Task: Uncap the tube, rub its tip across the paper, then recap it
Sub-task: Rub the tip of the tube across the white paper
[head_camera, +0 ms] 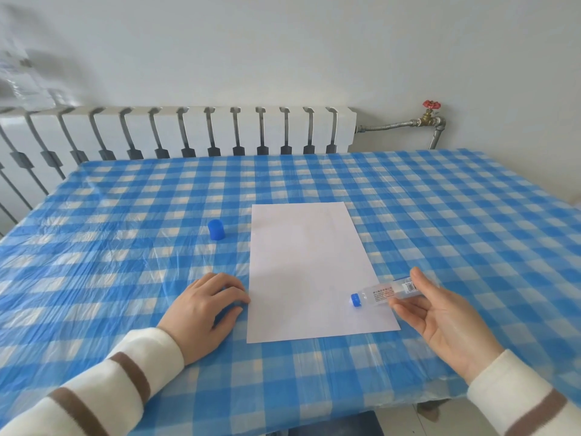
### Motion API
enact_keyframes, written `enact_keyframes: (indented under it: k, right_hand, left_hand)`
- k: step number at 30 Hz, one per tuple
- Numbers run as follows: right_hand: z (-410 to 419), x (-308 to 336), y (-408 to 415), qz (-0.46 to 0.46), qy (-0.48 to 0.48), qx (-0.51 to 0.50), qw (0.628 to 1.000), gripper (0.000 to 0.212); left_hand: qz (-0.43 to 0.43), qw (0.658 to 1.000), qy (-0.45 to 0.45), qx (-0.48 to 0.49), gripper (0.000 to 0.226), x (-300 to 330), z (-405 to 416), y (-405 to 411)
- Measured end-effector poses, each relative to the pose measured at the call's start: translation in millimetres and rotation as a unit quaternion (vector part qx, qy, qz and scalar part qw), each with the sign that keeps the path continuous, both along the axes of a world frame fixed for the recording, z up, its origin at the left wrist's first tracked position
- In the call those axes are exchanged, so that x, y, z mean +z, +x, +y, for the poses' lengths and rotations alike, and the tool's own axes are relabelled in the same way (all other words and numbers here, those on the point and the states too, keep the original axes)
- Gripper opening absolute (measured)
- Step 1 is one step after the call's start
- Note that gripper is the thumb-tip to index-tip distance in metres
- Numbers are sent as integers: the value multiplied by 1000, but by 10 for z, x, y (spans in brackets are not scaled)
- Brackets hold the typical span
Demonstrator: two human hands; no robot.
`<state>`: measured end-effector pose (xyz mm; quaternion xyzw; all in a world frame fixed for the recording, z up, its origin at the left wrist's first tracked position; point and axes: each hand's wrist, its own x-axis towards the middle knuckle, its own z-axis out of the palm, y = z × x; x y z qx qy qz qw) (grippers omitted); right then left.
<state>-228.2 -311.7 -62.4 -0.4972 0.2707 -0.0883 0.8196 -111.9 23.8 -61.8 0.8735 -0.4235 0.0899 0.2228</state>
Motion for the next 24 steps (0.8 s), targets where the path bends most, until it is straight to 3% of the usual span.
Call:
enact_keyframes:
  k: [8, 11, 15, 18, 24]
  right_hand:
    - [-168, -30, -67, -1, -7, -14, 1000, 51]
    - [-211, -26, -90, -7, -6, -19, 1000, 48]
    - [-244, -19, -118, -4, -8, -22, 1000, 49]
    - [-250, -13, -124, 6, -10, -32, 999, 47]
    - [-270, -17, -131, 4, -9, -45, 999, 51]
  left_hand:
    - [0, 1000, 6, 1, 30, 8, -3, -7]
    - [-1, 1000, 3, -3, 46, 6, -2, -6]
    - [2, 1000, 4, 2, 39, 0, 1, -5]
    - [5, 1000, 3, -1, 50, 3, 5, -9]
    - [9, 1000, 9, -3, 50, 12, 2, -10]
